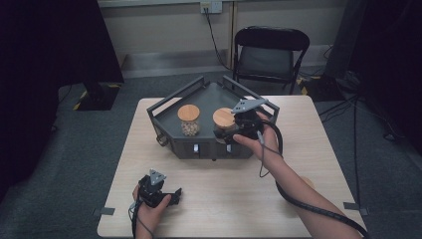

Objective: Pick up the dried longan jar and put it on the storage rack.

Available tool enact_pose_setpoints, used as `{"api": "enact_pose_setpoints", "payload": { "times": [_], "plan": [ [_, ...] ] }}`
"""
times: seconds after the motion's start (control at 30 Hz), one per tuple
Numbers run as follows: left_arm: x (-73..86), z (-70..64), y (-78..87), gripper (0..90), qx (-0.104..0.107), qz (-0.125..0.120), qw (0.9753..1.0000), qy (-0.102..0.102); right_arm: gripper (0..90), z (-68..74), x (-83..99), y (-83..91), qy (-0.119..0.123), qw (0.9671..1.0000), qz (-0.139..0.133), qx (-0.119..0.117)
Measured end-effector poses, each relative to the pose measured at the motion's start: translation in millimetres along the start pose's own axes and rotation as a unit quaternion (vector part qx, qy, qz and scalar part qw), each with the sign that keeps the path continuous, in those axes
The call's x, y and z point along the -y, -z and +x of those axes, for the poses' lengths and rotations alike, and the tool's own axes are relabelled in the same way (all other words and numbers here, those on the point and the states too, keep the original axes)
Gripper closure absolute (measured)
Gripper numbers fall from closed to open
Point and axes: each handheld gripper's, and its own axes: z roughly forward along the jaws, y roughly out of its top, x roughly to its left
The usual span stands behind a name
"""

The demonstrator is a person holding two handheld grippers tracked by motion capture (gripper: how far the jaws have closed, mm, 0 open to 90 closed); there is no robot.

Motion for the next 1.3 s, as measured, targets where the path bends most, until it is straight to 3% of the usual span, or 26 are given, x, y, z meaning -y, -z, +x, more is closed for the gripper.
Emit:
{"api": "enact_pose_setpoints", "payload": {
  "times": [1.03, 1.3],
  "plan": [
    [0.0, 0.0, 0.0, 0.3, 0.0, 0.0, 1.0, 0.0, 25.5, -16.3, -5.7, -29.1, -0.044, 0.9979, 0.0, 0.048],
    [0.0, 0.1, 0.0, 0.3, 0.0, 0.0, 1.0, 0.0, 25.4, -15.8, -5.9, -38.2, -0.041, 0.9976, 0.007, 0.056]
  ]
}}
